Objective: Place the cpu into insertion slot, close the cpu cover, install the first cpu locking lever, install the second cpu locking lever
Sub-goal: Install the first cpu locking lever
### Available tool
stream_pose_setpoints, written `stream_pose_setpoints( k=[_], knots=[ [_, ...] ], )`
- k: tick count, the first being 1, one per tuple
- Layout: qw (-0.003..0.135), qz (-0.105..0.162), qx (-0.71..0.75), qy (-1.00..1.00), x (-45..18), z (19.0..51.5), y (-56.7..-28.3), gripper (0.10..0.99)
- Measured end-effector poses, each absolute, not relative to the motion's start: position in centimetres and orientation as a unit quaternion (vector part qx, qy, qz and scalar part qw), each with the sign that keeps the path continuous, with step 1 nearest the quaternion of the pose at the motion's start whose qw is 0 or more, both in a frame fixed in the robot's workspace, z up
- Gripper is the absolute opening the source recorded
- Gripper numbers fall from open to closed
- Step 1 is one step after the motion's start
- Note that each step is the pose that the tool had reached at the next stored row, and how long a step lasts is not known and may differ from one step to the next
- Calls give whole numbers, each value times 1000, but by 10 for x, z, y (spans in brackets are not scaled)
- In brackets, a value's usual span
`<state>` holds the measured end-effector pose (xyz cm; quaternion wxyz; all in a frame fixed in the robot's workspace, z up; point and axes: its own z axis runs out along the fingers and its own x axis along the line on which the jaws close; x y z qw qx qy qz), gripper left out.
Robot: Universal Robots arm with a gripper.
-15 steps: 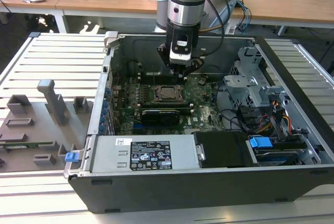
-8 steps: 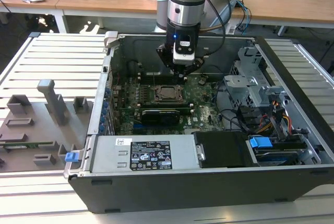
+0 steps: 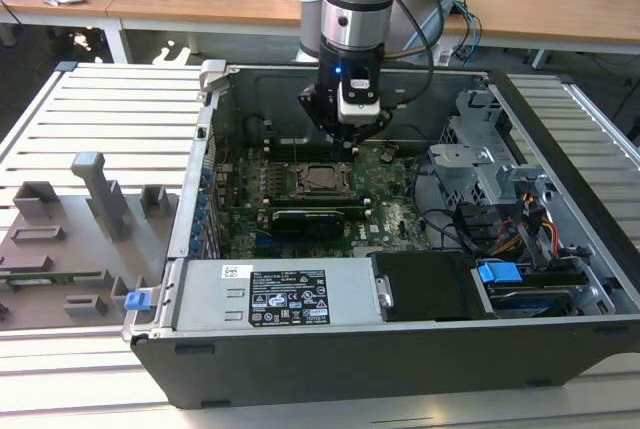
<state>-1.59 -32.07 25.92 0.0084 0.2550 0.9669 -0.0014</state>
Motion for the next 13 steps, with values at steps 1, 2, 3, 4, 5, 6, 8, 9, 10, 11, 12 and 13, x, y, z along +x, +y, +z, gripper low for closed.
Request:
stream_pose_setpoints(
  k=[1, 2, 3, 4, 5, 6, 8, 9, 10, 11, 12, 13],
  knots=[
    [8, -1, 248, 969, -16, 259, -321, 106],
    [8, -1, 240, 971, -16, 259, -321, 106],
    [8, -1, 232, 973, -16, 259, -321, 106],
    [8, -1, 222, 975, -16, 259, -321, 106],
    [8, -1, 210, 978, -16, 259, -321, 106],
    [8, -1, 204, 979, -16, 259, -321, 106],
    [8, -1, 195, 981, -16, 259, -321, 106],
    [8, -1, 189, 982, -16, 259, -321, 106],
    [9, -1, 183, 983, -16, 259, -321, 106],
    [9, -1, 179, 984, -16, 259, -321, 106],
    [8, -1, 175, 984, -16, 259, -321, 106],
    [9, -1, 168, 986, -16, 259, -321, 106]
  ],
)
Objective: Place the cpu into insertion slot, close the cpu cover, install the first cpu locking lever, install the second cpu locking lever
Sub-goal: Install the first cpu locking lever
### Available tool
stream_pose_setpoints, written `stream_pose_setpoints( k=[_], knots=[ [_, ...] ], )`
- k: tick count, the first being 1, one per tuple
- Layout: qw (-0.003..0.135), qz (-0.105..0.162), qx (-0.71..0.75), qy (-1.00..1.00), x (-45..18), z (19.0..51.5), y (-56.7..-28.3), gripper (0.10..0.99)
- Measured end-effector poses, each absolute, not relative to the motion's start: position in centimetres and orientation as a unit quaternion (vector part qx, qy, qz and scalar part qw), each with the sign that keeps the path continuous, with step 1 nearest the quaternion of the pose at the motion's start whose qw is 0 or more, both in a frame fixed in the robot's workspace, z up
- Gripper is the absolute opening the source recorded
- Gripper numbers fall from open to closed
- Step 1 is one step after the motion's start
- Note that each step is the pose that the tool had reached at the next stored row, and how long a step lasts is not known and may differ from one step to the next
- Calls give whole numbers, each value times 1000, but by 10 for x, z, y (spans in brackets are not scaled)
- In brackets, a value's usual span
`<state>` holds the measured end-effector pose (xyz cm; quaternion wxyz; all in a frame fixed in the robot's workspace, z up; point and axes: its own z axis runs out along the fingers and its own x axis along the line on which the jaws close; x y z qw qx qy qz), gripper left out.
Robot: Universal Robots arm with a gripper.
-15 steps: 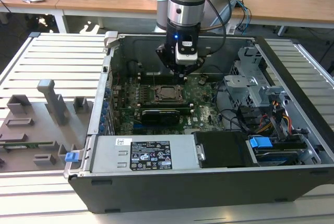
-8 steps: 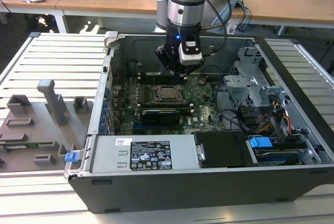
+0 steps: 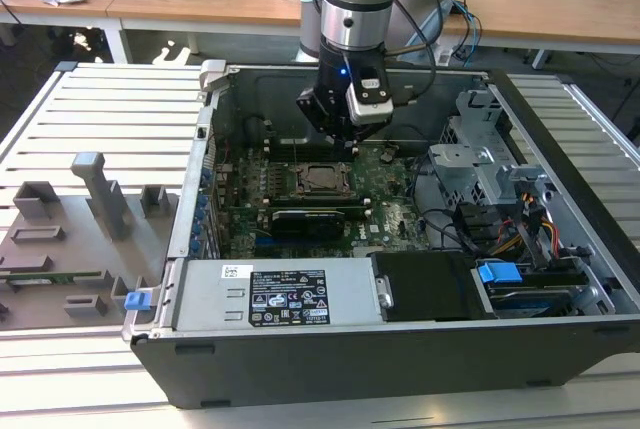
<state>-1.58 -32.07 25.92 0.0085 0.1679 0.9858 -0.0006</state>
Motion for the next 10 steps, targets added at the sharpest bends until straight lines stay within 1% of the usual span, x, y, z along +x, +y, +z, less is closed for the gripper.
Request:
stream_pose_setpoints(
  k=[10],
  knots=[
    [9, 0, 114, 993, -16, 259, -321, 106]
  ],
)
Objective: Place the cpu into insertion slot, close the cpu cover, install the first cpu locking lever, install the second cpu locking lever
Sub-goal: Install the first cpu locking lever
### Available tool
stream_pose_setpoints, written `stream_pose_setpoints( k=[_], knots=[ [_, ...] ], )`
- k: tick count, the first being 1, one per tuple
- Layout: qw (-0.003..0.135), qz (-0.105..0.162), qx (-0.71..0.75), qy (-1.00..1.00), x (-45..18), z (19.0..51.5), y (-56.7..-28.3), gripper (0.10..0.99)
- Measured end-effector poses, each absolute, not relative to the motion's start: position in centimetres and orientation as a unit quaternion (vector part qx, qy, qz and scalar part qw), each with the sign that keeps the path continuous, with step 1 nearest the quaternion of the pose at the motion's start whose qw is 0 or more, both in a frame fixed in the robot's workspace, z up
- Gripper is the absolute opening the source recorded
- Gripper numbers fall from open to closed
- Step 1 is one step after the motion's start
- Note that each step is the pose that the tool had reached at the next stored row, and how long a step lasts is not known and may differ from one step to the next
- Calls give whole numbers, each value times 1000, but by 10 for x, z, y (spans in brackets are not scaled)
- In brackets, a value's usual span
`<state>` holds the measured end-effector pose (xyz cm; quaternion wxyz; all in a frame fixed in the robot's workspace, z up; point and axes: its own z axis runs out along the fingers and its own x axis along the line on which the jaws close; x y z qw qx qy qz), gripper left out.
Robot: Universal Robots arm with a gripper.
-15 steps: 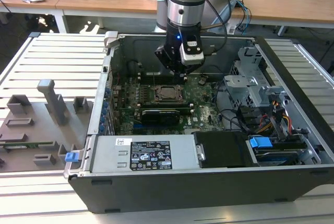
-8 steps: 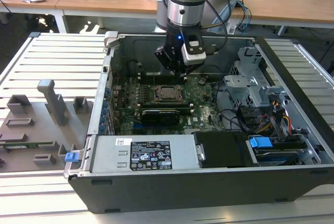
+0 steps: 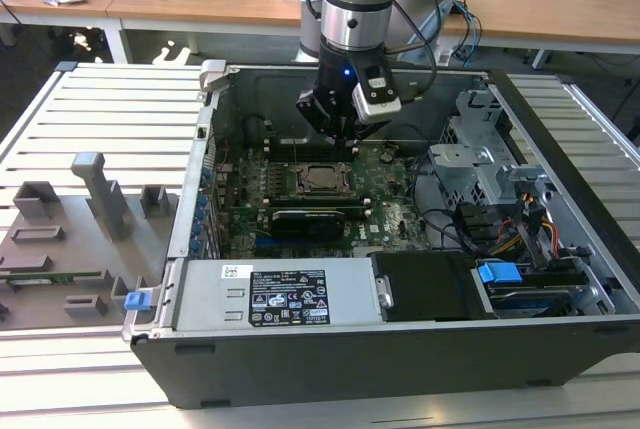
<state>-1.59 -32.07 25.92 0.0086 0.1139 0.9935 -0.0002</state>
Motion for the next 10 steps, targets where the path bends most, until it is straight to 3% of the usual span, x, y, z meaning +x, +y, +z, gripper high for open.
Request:
stream_pose_setpoints(
  k=[10],
  knots=[
    [9, 1, 25, 1000, -16, 259, -321, 106]
  ],
)
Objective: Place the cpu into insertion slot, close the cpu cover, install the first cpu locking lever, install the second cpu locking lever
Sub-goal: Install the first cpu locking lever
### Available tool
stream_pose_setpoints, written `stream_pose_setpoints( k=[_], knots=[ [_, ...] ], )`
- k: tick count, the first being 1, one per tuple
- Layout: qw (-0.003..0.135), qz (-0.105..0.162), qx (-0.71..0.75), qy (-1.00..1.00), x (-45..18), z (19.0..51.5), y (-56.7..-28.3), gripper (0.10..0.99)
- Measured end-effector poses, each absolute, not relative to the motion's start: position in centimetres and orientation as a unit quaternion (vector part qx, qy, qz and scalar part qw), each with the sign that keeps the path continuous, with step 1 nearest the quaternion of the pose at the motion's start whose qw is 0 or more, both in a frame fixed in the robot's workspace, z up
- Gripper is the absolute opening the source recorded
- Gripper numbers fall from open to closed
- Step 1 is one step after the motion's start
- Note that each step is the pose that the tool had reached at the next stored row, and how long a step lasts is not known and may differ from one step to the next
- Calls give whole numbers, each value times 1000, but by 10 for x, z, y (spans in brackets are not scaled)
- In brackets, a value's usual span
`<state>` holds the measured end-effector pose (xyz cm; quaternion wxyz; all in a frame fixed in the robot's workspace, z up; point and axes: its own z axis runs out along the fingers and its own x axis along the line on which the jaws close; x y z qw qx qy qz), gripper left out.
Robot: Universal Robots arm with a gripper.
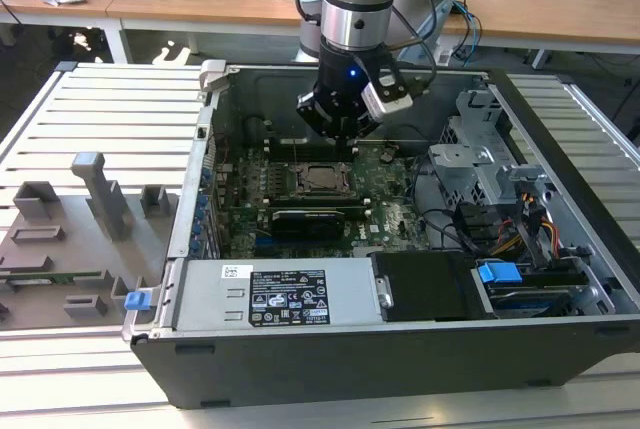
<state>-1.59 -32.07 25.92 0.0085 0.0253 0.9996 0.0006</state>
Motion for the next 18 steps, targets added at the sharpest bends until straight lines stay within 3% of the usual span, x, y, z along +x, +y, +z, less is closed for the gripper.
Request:
stream_pose_setpoints(
  k=[18],
  knots=[
    [8, -10, -58, 998, -16, 259, -320, 106]
  ],
)
